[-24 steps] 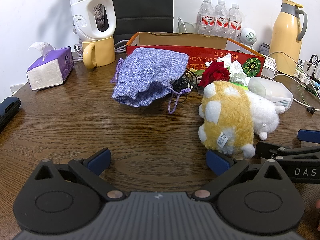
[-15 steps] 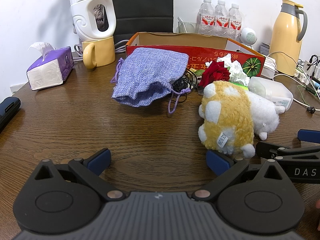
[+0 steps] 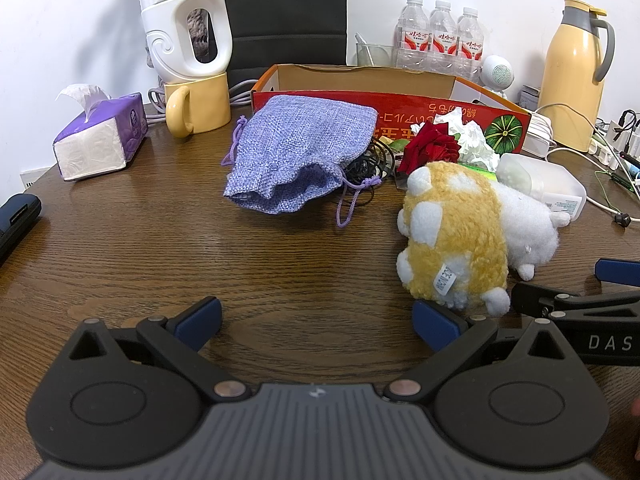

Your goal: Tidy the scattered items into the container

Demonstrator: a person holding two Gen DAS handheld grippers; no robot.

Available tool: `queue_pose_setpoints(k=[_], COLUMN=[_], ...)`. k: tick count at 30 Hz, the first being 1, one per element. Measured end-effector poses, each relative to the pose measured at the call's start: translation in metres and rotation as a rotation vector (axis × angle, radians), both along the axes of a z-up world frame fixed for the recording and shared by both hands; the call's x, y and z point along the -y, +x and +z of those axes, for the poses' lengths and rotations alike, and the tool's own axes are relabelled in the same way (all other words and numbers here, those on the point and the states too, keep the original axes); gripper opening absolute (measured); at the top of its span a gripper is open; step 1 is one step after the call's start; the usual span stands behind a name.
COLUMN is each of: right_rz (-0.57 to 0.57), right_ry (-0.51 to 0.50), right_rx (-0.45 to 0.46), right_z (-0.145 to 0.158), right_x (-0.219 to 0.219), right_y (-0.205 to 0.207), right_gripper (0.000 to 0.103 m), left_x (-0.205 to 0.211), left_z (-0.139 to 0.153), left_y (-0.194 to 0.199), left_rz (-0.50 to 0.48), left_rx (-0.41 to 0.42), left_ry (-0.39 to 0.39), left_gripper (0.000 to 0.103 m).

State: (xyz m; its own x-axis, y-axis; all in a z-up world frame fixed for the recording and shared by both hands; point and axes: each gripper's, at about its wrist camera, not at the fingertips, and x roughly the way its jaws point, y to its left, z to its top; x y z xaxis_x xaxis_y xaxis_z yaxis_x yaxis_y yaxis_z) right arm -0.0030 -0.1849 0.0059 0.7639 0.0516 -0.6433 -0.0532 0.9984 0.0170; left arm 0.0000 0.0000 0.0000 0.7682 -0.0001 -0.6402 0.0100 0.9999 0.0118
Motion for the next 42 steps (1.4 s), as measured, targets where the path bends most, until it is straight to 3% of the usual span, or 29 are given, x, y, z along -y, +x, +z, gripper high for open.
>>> queue_pose_setpoints(k=[39,42], right_rz=[-0.004,0.027], right_ry=[-0.004,-0.001], right_rx=[0.000,-0.021], right_z=[-0.0039,-0.0021], right_x=[-0.0040,-0.0034], right_y=[0.0005,-0.0020], right_gripper=[0.103,0.103], left_x=[0.0000,-0.0015], left_z=[0.0000,0.0014], left_y=[0.0000,-0.0020], left_rz=[-0.004,-0.050], left_rx=[0.000,-0.011], left_ry=[0.000,0.002], left_gripper=[0.103,0.103])
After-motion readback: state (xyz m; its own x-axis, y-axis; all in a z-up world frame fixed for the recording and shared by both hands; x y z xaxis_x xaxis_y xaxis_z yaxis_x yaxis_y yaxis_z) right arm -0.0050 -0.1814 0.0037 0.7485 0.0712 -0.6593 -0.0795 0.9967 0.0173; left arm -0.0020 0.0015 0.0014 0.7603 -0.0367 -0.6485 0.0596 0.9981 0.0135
